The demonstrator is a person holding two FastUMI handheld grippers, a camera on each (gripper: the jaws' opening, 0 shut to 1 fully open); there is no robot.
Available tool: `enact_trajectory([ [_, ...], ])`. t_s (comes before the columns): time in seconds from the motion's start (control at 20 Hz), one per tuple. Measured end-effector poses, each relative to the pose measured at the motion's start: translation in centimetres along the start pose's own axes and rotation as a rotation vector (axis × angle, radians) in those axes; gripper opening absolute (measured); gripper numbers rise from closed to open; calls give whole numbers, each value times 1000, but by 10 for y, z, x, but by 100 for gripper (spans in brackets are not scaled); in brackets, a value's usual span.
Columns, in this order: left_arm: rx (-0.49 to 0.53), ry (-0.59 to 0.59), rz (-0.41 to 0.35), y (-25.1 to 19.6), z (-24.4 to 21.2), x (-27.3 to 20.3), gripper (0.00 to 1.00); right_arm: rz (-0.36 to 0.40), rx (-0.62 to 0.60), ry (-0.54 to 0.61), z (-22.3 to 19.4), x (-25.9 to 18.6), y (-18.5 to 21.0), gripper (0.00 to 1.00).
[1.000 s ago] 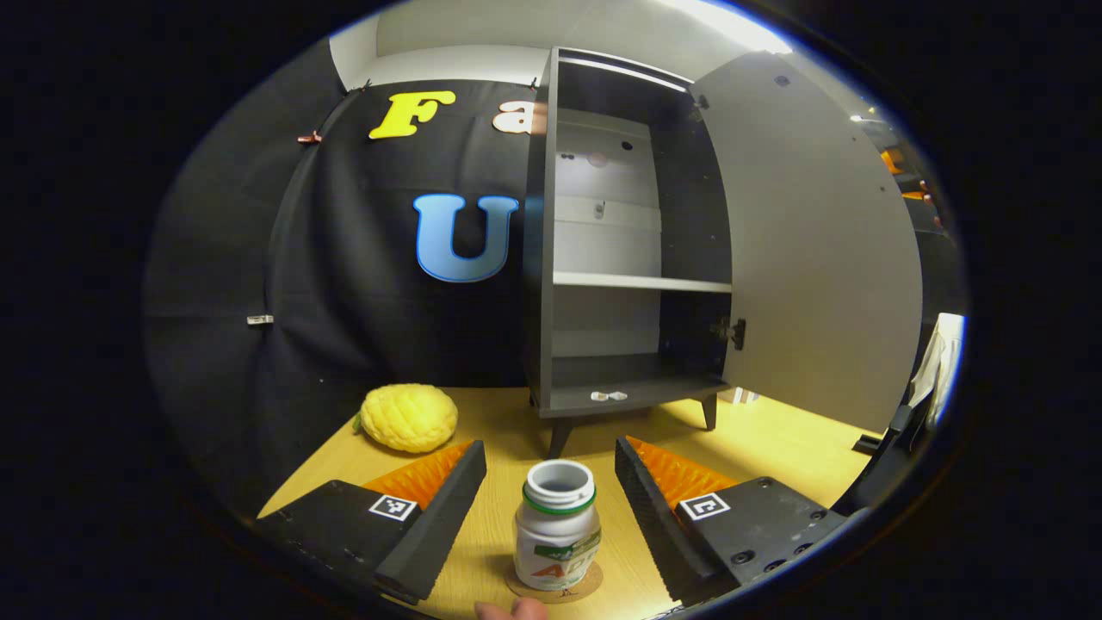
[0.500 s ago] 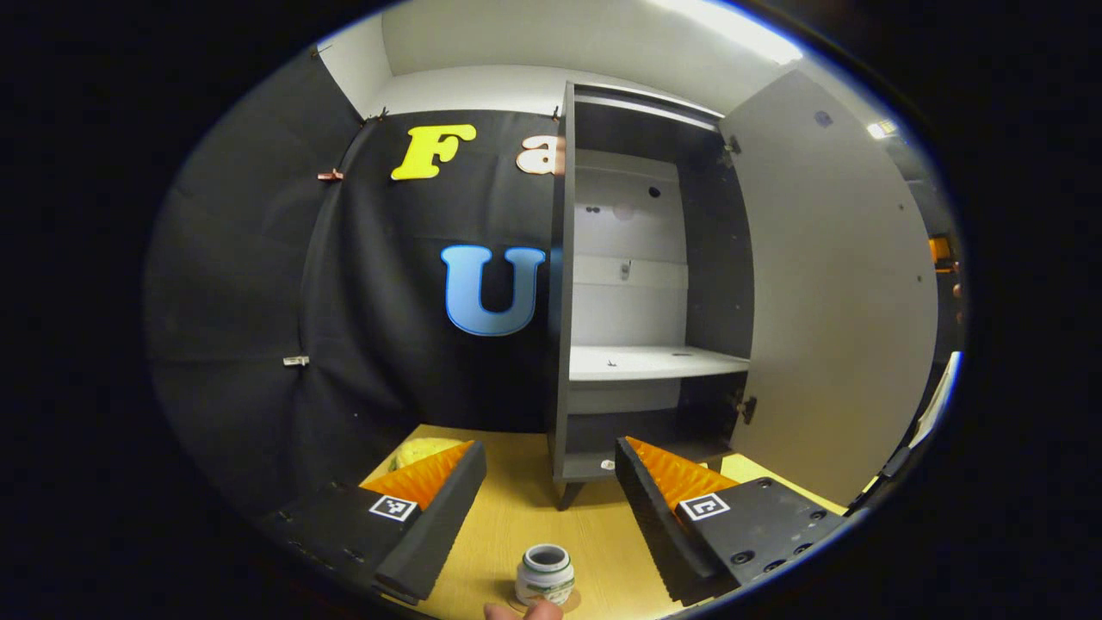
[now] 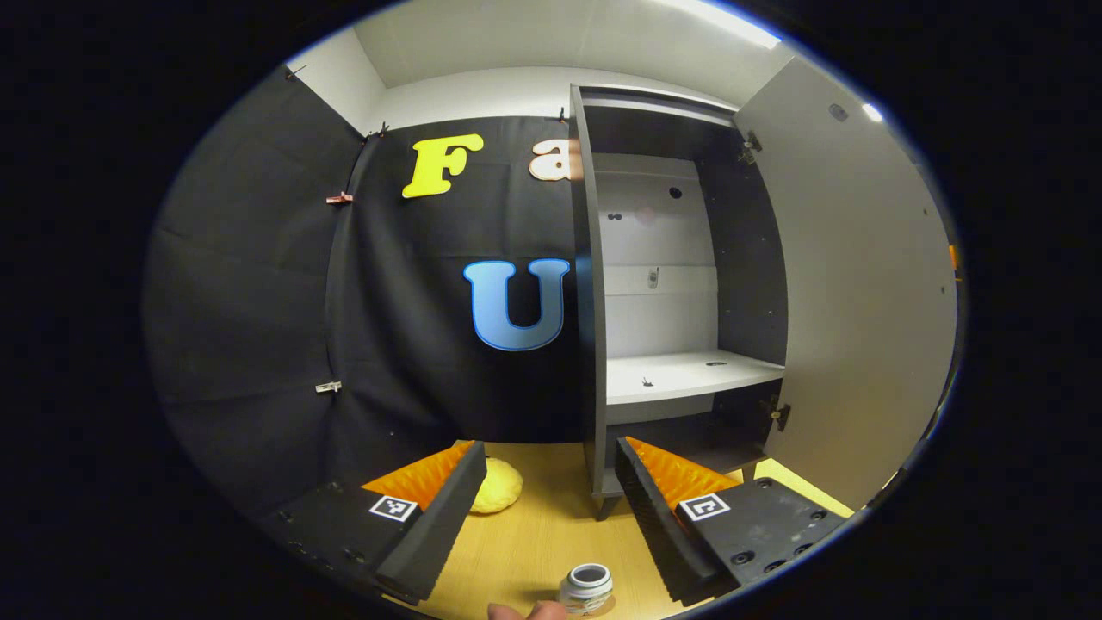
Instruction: Open the cabinet door with the right hand, grasp the bottle in the cabinet with the left hand and place it on the coaster, then close the cabinet door with the right hand.
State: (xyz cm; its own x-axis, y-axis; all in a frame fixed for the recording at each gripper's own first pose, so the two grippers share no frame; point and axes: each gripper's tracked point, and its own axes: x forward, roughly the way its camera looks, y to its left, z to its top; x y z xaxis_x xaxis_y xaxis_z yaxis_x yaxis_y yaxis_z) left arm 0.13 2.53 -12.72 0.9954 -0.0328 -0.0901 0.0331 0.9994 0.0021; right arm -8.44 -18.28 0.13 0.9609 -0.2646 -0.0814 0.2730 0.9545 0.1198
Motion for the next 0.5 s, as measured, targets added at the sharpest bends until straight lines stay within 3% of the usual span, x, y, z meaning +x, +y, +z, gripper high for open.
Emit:
enact_trajectory([
  [0.5, -38, 17, 20, 15, -4, 0, 95, 80, -35, 25, -5, -12, 45, 98],
])
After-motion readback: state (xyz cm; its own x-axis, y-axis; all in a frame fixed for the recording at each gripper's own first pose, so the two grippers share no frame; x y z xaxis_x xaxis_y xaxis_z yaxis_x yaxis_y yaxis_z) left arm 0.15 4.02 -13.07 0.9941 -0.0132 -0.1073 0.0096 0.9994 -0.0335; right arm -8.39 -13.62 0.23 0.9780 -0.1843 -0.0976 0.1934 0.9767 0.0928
